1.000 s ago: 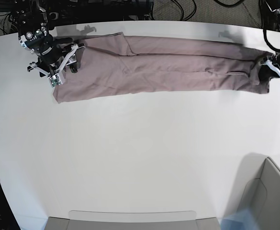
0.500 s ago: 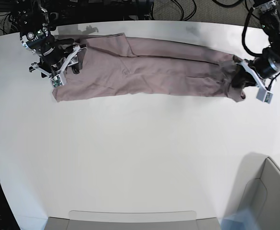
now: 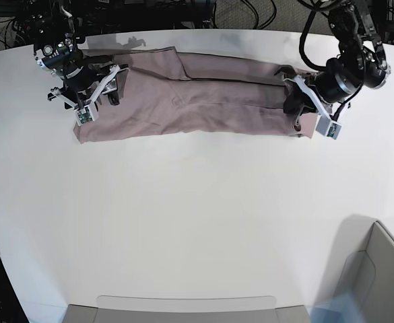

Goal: Fold the T-shirt properly
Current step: 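Fold the strip end with the left gripper toward the right gripper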

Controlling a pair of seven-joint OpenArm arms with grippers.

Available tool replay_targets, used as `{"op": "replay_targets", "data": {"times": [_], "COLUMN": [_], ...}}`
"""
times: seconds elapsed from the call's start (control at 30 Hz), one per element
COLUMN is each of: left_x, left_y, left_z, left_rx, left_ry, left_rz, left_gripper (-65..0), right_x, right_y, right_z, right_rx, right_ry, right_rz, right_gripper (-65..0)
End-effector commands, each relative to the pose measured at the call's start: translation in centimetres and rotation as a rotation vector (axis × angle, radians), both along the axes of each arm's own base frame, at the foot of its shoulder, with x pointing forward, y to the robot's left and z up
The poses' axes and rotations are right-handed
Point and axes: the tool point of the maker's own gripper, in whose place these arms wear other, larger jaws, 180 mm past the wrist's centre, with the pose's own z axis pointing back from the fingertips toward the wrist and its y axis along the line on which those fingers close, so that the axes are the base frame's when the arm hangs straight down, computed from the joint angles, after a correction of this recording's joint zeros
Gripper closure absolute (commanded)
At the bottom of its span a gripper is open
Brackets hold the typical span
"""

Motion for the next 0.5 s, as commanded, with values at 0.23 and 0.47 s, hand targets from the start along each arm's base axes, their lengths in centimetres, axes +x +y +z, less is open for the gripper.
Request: {"op": "replay_targets", "data": {"times": [0.23,0.47], "left_x": [0.7,0.5], "left_y": [-4.2,-9.0], "left_z": [1.7,0.6], "left_rx": [-0.08,-0.161], "left_ry": [-0.076,0.004], "left_rz": [-0.059,-0.024], "left_gripper": [0.0,0.0], "right_x": [0.6,0.6], "right_y": [0.5,0.6], "right_z": [1.0,0.9], "right_rx": [0.021,0.024], "right_ry": [-0.043,-0.041], "right_rz": [-0.004,-0.004], "right_gripper": [-30.4,-30.4]}}
